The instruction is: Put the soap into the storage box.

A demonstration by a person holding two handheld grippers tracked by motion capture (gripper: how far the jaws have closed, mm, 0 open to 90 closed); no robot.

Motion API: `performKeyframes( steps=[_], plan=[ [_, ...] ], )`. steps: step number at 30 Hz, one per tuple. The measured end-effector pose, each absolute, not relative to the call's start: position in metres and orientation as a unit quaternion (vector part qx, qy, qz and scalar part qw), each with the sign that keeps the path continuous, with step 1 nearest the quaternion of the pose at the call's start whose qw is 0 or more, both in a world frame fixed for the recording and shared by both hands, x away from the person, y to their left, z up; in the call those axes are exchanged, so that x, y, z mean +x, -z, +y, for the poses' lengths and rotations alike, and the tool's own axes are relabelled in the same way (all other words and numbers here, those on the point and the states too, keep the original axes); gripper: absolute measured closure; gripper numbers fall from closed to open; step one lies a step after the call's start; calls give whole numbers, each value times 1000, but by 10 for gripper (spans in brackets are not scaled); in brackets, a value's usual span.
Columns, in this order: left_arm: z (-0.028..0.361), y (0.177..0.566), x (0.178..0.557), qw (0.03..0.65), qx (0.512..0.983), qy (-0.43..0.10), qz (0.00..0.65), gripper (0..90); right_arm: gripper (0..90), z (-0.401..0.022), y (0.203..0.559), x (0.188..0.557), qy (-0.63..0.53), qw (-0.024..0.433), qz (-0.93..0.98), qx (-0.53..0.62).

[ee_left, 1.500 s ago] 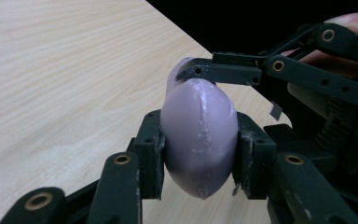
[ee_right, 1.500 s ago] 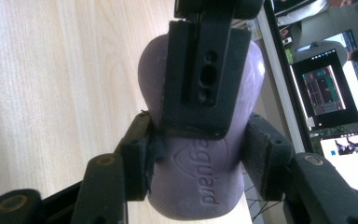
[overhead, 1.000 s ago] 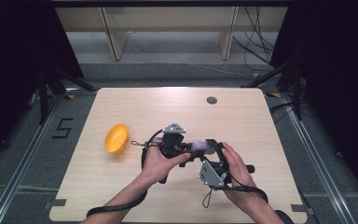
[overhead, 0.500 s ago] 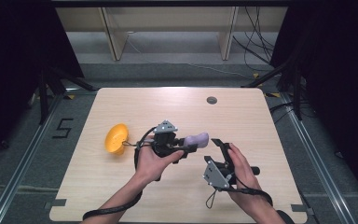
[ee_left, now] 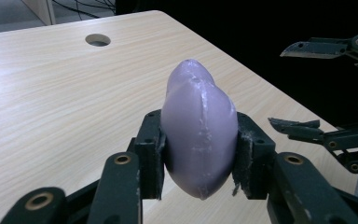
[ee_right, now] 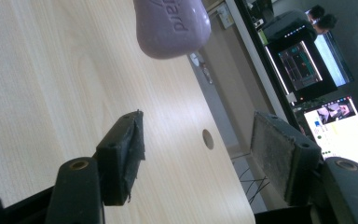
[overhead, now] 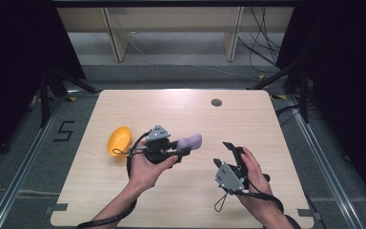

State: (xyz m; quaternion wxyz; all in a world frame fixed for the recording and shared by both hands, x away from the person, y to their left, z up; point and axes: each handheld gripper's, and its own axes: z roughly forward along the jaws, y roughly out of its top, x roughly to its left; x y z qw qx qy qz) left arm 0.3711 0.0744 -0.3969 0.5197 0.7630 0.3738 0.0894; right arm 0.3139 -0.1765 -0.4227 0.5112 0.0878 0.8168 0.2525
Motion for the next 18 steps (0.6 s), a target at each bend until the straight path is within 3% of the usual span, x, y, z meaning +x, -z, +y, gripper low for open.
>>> performKeyframes(
  steps=[18],
  plan=[
    [91,398,362,520,753,-109,387,588,399,-183,424,315,-257,507,816,104]
  ],
)
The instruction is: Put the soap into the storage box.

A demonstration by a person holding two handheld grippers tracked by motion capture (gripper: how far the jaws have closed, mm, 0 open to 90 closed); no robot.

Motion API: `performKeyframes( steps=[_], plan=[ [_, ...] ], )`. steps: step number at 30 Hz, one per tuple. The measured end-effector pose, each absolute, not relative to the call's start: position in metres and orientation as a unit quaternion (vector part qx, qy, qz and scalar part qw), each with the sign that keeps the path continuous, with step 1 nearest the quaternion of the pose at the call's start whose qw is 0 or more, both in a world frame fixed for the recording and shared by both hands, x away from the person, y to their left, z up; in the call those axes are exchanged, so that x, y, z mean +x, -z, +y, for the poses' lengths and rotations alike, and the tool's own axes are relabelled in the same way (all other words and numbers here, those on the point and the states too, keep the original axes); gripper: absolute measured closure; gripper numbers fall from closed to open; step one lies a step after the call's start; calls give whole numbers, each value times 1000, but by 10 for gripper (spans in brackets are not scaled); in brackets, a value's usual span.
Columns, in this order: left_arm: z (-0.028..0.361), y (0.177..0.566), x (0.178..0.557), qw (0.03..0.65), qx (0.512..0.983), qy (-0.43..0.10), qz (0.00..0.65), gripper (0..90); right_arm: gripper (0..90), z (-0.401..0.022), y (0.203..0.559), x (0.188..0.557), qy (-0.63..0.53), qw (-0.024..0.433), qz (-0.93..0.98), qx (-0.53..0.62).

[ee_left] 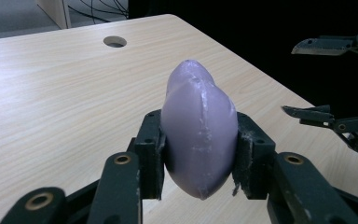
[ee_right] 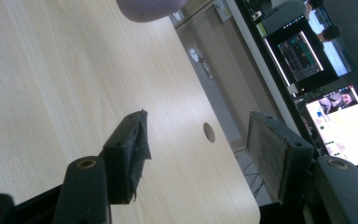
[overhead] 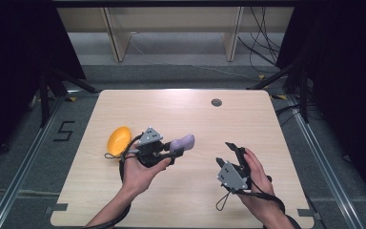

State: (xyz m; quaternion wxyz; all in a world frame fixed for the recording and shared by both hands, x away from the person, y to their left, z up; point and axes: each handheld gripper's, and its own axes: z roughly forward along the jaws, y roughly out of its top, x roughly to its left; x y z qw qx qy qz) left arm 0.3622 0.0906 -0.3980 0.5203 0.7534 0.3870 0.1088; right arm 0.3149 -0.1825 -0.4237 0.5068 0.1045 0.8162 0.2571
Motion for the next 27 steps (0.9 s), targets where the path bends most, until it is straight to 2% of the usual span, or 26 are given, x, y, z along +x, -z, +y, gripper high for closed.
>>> performKeyframes(
  steps=[27],
  plan=[
    [112,397,354,520,745,-133,395,588,424,-189,426,319,-265,494,819,124]
  ],
)
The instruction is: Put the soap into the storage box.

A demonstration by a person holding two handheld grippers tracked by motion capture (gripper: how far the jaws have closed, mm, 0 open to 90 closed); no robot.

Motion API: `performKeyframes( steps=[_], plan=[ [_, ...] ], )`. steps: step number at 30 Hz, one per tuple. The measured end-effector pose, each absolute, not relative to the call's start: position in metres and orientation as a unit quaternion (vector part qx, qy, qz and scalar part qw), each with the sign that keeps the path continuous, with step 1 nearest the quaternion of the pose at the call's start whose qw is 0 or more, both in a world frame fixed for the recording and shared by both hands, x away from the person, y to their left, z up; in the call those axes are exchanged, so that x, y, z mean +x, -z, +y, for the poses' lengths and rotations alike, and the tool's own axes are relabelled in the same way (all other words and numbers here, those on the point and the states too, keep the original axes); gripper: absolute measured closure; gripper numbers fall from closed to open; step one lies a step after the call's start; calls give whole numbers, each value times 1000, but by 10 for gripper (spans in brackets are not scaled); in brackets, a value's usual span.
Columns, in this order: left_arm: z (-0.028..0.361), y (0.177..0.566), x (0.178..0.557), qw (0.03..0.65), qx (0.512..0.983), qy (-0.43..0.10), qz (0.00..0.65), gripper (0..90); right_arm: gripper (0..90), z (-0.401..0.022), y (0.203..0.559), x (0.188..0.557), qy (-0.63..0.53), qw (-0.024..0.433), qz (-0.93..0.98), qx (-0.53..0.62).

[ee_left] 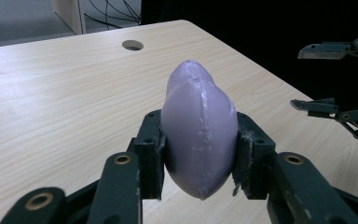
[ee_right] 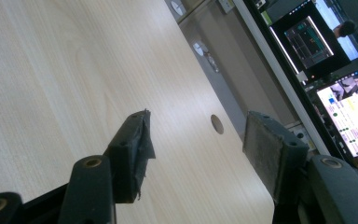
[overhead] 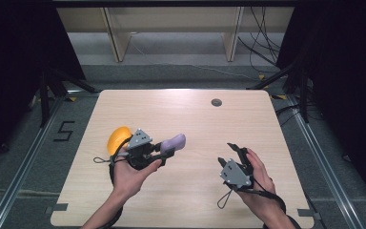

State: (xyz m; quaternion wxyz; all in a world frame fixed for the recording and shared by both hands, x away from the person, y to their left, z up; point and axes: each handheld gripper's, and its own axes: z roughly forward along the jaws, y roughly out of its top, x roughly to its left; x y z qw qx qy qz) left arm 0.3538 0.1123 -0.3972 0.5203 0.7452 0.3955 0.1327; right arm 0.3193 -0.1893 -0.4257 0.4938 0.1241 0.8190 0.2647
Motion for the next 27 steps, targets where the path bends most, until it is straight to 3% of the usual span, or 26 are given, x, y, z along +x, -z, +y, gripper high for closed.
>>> performKeyframes(
  steps=[27],
  plan=[
    [133,398,352,521,728,-151,418,588,430,-194,429,322,-267,477,824,148]
  ],
)
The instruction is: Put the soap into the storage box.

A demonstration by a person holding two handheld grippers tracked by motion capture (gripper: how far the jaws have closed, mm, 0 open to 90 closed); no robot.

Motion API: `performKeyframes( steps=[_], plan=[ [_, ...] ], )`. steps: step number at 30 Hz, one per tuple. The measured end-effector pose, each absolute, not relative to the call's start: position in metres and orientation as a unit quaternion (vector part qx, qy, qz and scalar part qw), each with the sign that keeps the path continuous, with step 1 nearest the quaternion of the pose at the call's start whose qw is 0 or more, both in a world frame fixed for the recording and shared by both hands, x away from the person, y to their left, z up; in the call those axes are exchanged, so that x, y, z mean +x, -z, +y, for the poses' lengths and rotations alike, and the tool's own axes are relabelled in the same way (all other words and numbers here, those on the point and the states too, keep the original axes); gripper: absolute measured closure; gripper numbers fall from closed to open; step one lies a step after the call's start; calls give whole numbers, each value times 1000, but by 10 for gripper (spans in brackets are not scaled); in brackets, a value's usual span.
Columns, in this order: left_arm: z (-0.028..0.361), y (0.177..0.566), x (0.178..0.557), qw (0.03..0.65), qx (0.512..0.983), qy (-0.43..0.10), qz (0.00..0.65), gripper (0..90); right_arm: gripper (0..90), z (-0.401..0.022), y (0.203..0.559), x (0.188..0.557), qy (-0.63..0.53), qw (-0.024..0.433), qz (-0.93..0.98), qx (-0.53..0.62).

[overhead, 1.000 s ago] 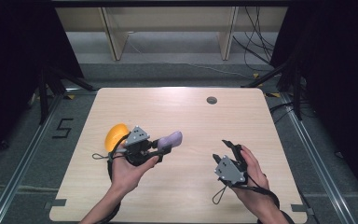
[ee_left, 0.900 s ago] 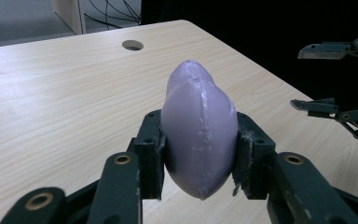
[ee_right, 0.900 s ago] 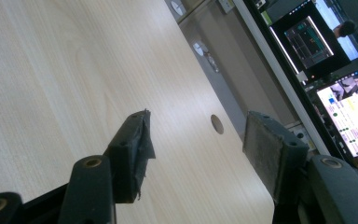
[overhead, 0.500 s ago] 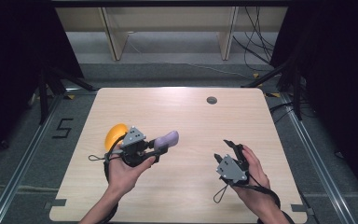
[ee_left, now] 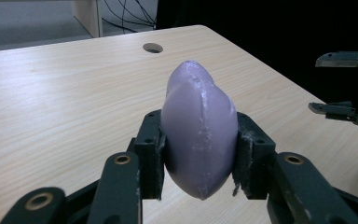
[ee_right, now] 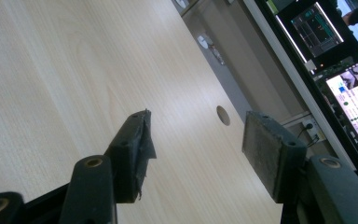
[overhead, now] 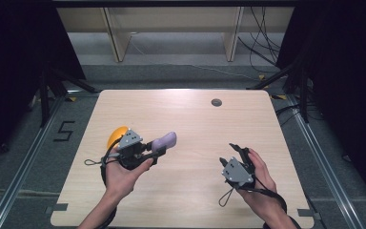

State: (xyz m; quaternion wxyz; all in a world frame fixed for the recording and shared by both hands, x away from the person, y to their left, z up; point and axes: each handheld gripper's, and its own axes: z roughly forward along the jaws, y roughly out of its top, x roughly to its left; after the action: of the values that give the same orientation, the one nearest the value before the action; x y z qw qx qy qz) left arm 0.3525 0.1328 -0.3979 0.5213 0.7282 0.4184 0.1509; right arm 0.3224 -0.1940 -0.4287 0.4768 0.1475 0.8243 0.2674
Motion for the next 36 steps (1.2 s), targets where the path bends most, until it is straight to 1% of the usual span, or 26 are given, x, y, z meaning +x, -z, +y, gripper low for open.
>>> performKeyframes(
  steps=[20,21,24,36],
  plan=[
    [150,397,355,512,721,-176,431,588,433,-195,429,323,-267,473,826,149],
    [150,397,355,514,719,-176,434,588,432,-195,430,322,-271,464,828,162],
    [151,397,355,513,716,-180,437,588,432,-196,429,323,-266,476,825,149],
    [160,399,357,505,716,-191,442,588,432,-195,429,324,-270,473,824,157]
  ],
)
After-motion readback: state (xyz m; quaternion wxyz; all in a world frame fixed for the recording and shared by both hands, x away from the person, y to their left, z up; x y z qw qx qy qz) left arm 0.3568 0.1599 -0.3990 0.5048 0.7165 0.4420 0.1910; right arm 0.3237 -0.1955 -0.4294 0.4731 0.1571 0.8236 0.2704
